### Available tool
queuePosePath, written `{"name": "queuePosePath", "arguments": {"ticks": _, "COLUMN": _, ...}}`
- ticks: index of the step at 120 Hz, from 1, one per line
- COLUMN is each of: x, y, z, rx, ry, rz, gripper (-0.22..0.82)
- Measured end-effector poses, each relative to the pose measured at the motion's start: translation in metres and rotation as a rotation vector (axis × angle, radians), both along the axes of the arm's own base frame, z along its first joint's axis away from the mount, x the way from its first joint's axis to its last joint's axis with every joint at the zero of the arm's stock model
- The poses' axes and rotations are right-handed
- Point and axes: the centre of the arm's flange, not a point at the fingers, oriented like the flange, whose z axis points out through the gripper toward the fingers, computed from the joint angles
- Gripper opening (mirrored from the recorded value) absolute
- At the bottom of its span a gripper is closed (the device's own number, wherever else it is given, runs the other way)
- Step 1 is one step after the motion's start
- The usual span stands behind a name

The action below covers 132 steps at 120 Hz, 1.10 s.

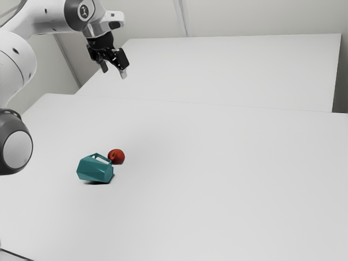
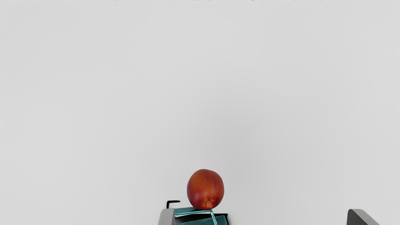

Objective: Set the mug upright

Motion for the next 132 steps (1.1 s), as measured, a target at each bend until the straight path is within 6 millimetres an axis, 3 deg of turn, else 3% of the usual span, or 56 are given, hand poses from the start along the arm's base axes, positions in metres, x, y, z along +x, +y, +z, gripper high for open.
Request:
{"name": "queuePosePath", "arguments": {"ticks": 30, "x": -0.003, "y": 0.005, "z": 0.001, "rx": 0.001, "ry": 0.000, "rz": 0.004, "gripper": 0.60}}
{"name": "queuePosePath", "arguments": {"ticks": 42, "x": -0.012, "y": 0.009, "z": -0.015, "rx": -0.019, "ry": 0.041, "rz": 0.011, "gripper": 0.60}}
{"name": "queuePosePath", "arguments": {"ticks": 68, "x": -0.061, "y": 0.085, "z": -0.074, "rx": -0.213, "ry": 0.176, "rz": 0.170, "gripper": 0.60}}
{"name": "queuePosePath", "arguments": {"ticks": 89, "x": -0.091, "y": 0.124, "z": -0.120, "rx": -0.340, "ry": 0.265, "rz": 0.243, "gripper": 0.60}}
{"name": "queuePosePath", "arguments": {"ticks": 132, "x": -0.125, "y": 0.192, "z": -0.164, "rx": -0.402, "ry": 0.333, "rz": 0.264, "gripper": 0.60}}
